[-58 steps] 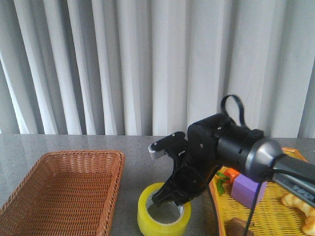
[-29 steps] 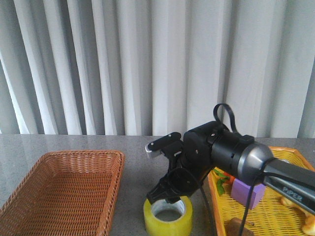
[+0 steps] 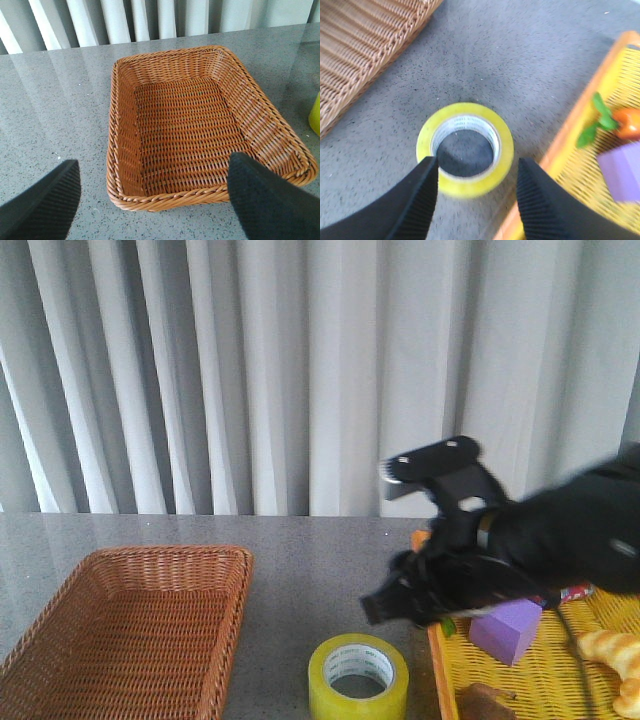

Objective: Transfer tape with both arms
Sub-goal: 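Set the tape roll on the table between baskets, open right gripper, then withdraw the right gripper and reach the left gripper toward the tape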

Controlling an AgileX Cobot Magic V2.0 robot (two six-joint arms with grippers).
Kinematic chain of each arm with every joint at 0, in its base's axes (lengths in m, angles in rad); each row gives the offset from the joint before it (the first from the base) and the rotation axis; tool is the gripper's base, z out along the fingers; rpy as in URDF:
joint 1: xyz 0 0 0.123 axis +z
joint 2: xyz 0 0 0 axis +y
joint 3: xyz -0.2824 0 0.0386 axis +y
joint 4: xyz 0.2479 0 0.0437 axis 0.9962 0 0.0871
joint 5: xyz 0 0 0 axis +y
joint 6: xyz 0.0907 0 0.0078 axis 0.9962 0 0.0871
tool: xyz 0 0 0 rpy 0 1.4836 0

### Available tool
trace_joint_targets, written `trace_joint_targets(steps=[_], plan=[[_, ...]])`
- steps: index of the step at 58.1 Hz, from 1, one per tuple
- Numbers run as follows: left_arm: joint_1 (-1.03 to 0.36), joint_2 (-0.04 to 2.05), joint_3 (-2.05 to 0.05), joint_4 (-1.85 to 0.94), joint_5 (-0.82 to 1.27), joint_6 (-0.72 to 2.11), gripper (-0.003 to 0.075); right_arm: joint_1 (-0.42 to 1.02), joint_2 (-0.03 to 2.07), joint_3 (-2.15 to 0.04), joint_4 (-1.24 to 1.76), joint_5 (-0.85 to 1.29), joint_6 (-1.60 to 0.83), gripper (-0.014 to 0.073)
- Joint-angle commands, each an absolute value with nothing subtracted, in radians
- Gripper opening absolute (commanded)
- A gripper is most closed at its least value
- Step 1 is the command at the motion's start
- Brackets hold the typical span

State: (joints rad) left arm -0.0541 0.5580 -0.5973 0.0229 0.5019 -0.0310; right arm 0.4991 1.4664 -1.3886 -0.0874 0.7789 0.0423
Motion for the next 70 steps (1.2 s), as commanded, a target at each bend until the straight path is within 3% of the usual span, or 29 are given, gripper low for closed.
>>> trace_joint_targets(steps=[1,12,33,57,70], plan=[[-0.058,0.565,-0.630,0.022,0.423,-0.031,0.0588,0.494,1.313,-1.287,-0.133,0.645,0.079,0.0361],[-0.058,0.565,-0.630,0.022,0.423,-0.031,0.0588,0.494,1.115,-1.069,-0.195,0.604,0.174,0.0361],[-0.058,0.565,-0.630,0.022,0.423,-0.031,0.0588,0.494,0.825,-0.794,-0.148,0.724,0.177,0.0361],[-0.059,0.571,-0.630,0.020,0.397,-0.033,0.0588,0.494,0.685,-0.747,-0.149,0.781,0.173,0.0361],[-0.133,0.703,-0.706,-0.011,0.370,0.025,0.0588,0.494,0.683,-0.747,-0.149,0.780,0.173,0.0361]])
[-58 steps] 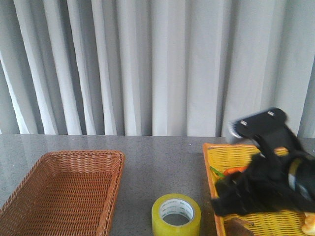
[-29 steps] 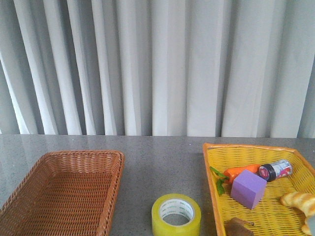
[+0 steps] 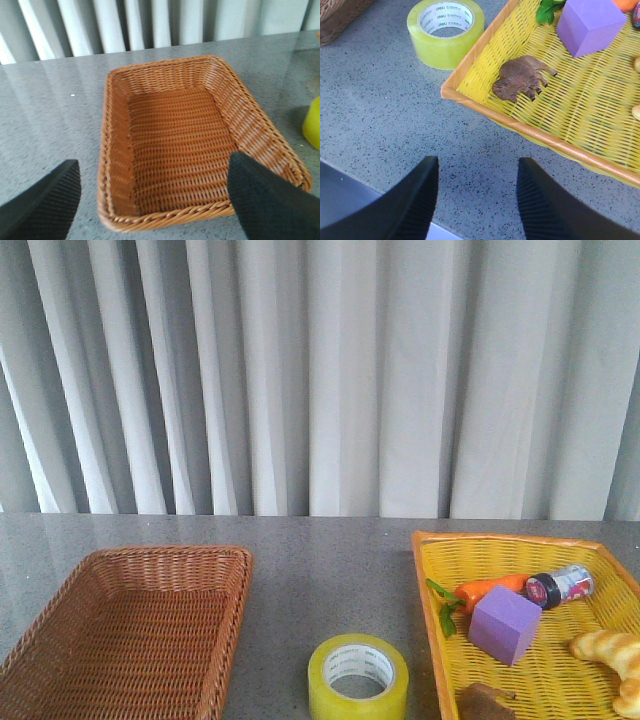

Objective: Transfer tape with both arms
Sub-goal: 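Withdraw the right gripper and reach the left gripper toward the tape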

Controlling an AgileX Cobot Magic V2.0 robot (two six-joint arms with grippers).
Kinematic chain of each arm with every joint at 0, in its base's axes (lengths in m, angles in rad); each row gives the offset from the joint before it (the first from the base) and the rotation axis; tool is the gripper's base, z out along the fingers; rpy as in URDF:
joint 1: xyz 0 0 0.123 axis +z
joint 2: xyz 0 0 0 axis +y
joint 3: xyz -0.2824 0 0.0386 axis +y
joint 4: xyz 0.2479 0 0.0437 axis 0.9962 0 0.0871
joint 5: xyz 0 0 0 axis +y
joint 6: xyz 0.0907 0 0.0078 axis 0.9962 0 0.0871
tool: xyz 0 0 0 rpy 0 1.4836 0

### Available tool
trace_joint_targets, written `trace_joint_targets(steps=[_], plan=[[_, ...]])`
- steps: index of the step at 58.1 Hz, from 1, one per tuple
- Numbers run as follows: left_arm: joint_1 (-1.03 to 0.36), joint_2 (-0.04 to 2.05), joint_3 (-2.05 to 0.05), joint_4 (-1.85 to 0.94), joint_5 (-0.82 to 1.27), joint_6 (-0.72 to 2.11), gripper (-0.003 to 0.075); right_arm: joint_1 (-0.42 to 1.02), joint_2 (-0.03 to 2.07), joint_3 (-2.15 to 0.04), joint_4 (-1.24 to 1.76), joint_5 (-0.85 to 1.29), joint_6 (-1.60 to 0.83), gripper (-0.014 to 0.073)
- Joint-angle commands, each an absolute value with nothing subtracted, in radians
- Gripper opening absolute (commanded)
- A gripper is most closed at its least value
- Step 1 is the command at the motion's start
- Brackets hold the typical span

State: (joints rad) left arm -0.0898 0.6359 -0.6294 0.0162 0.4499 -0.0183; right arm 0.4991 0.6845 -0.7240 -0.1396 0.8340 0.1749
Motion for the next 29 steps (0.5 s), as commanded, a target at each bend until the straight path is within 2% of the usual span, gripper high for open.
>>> trace_joint_targets(steps=[1,14,29], plan=[[-0.147,0.723,-0.716,-0.017,0.372,0.041,0.0588,0.494,0.683,-0.747,-0.149,0.780,0.173,0.0361],[-0.312,0.978,-0.918,-0.086,0.445,0.188,0.0588,0.494,0.683,-0.747,-0.149,0.780,0.173,0.0361],[-0.448,1.320,-1.218,-0.084,0.649,0.223,0.0588,0.494,0.683,-0.747,-0.149,0.780,0.173,0.0361]])
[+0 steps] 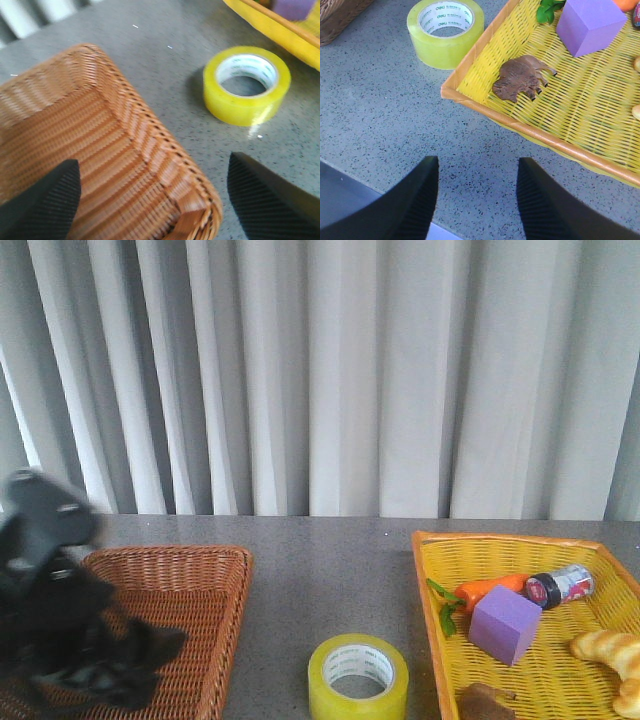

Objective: Transfer tape with both arms
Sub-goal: 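Withdraw the right gripper and reach the left gripper toward the tape, then grasp the tape roll's rim with the left gripper and lift it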

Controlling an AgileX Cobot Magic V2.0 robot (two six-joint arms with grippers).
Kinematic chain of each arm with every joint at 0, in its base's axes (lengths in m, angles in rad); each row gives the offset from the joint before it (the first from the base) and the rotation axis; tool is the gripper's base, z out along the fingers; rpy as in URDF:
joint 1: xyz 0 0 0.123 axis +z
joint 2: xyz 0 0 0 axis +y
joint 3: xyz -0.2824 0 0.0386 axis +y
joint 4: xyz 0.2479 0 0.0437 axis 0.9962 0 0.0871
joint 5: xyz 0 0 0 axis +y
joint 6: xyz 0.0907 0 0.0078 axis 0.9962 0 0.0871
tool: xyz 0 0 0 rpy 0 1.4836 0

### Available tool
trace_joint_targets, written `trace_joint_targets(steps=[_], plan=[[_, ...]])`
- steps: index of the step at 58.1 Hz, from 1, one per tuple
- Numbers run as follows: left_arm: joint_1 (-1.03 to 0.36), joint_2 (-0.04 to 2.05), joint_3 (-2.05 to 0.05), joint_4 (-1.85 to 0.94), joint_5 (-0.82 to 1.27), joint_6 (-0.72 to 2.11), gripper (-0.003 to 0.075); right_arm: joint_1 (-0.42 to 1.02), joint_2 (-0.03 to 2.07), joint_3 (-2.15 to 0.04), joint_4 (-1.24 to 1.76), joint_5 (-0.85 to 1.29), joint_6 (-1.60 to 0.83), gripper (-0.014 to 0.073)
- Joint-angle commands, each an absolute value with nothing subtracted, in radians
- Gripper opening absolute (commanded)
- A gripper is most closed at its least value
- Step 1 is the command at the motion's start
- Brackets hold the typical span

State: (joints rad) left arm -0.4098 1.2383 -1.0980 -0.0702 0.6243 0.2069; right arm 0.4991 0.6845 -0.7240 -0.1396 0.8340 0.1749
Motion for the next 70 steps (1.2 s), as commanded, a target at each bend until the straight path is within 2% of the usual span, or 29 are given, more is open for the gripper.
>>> trace_joint_targets(steps=[1,21,49,70], plan=[[-0.456,1.347,-1.243,-0.084,0.659,0.223,0.0588,0.494,0.683,-0.747,-0.149,0.780,0.173,0.0361],[-0.549,1.695,-1.555,-0.084,0.755,0.223,0.0587,0.494,0.683,-0.747,-0.149,0.780,0.173,0.0361],[-0.541,2.067,-2.021,-0.084,0.999,0.142,0.0587,0.494,0.683,-0.747,-0.149,0.781,0.173,0.0361],[-0.541,2.210,-2.133,-0.084,1.050,0.116,0.0565,0.494,0.683,-0.747,-0.149,0.781,0.173,0.0361]])
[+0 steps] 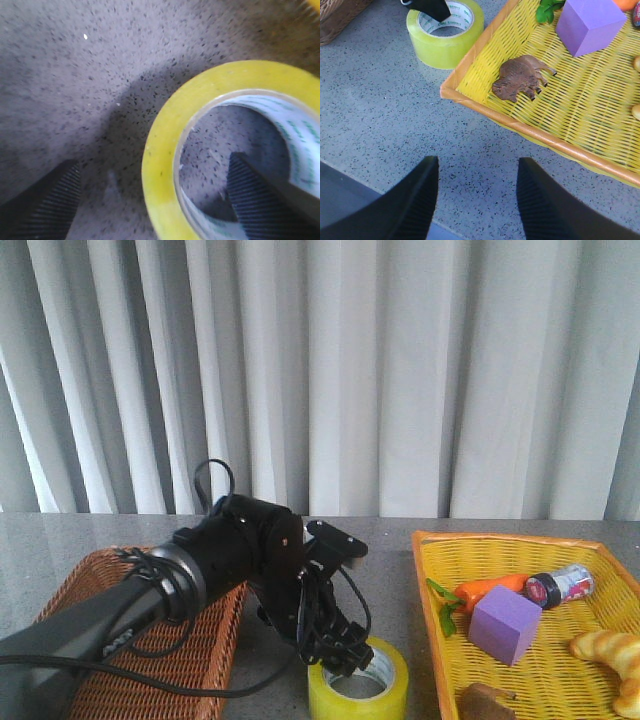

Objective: Transfer tape with both arms
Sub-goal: 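Grasp the tape roll's rim with the left gripper and lift it, then carry the tape roll with the left gripper into the brown basket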

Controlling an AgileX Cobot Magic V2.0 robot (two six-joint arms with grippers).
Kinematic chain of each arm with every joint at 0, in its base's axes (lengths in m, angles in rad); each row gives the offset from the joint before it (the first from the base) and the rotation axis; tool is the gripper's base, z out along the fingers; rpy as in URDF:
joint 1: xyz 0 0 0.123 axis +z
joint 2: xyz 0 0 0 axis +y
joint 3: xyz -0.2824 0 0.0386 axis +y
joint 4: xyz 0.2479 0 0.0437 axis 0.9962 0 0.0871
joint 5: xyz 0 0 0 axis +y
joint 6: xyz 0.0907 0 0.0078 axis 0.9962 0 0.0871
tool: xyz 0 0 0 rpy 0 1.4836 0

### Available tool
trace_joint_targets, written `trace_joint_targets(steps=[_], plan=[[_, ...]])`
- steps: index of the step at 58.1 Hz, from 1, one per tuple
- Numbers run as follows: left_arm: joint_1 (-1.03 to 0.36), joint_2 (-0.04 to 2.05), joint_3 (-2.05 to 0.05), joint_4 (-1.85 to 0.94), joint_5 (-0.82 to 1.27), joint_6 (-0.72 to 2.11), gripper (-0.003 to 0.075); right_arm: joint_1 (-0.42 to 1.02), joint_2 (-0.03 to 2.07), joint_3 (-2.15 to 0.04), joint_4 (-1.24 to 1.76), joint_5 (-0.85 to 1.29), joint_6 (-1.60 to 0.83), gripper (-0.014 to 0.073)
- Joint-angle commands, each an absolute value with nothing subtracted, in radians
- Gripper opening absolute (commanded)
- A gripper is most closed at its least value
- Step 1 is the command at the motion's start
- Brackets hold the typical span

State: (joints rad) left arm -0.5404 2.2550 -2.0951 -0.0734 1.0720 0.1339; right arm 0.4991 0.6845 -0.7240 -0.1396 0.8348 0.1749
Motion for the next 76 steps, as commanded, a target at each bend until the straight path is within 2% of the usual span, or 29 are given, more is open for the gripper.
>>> trace_joint_targets(steps=[1,7,23,33,42,65,76], plan=[[-0.541,2.214,-2.133,-0.084,1.050,0.116,0.0556,0.494,0.683,-0.747,-0.149,0.781,0.173,0.0361],[-0.541,2.225,-2.134,-0.084,1.051,0.116,0.0494,0.494,0.683,-0.747,-0.149,0.780,0.173,0.0361],[-0.541,2.225,-2.134,-0.084,1.056,0.116,0.0230,0.494,0.683,-0.747,-0.149,0.780,0.173,0.0361],[-0.541,2.221,-2.134,-0.084,1.067,0.116,0.0124,0.494,0.683,-0.747,-0.149,0.780,0.173,0.0361],[-0.541,2.198,-2.135,-0.084,1.078,0.116,0.0087,0.494,0.683,-0.747,-0.149,0.780,0.173,0.0361],[-0.539,2.012,-2.135,-0.066,1.129,0.144,0.0088,0.494,0.683,-0.747,-0.149,0.780,0.173,0.0361],[-0.536,1.891,-2.134,0.034,1.199,0.152,0.0090,0.494,0.683,-0.747,-0.149,0.780,0.173,0.0361]])
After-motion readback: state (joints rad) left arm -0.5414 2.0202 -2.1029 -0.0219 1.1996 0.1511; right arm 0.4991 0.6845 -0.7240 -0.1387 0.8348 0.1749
